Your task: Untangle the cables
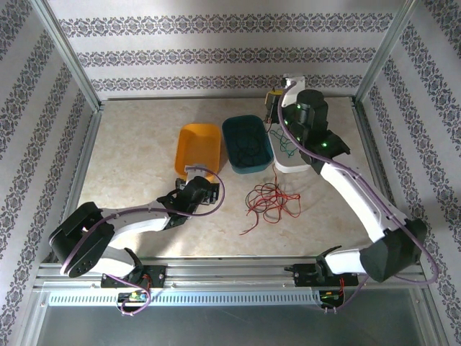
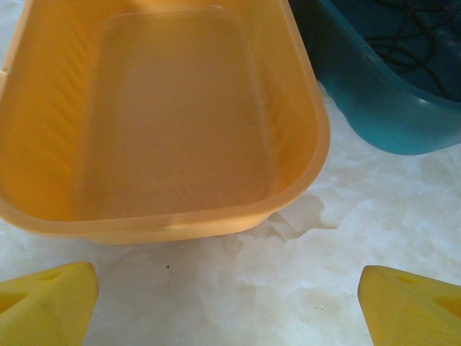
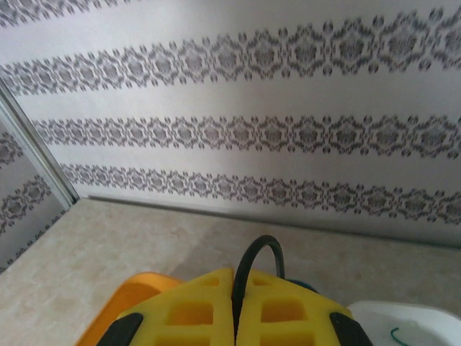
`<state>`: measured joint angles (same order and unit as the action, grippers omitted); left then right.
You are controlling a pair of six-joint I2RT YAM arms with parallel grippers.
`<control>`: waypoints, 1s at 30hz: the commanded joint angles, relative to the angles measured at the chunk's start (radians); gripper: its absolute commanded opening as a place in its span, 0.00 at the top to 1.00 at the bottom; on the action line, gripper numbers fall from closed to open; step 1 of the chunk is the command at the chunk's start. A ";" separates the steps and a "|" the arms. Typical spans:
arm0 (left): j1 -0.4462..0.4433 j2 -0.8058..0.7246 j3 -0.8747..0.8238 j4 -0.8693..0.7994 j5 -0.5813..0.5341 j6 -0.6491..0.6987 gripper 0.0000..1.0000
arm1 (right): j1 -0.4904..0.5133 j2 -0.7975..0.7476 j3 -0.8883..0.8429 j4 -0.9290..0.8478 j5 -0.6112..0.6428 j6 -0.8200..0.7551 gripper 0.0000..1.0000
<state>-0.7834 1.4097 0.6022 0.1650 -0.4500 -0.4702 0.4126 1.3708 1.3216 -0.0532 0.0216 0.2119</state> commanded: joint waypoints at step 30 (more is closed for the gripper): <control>0.007 0.017 0.084 -0.024 0.075 0.073 0.06 | -0.032 0.366 0.089 -0.134 -0.138 0.174 0.41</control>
<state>-0.7834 1.4425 0.6571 0.1631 -0.3916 -0.4328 0.3756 1.8683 1.4330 -0.1902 -0.1715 0.4179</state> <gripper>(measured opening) 0.937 0.584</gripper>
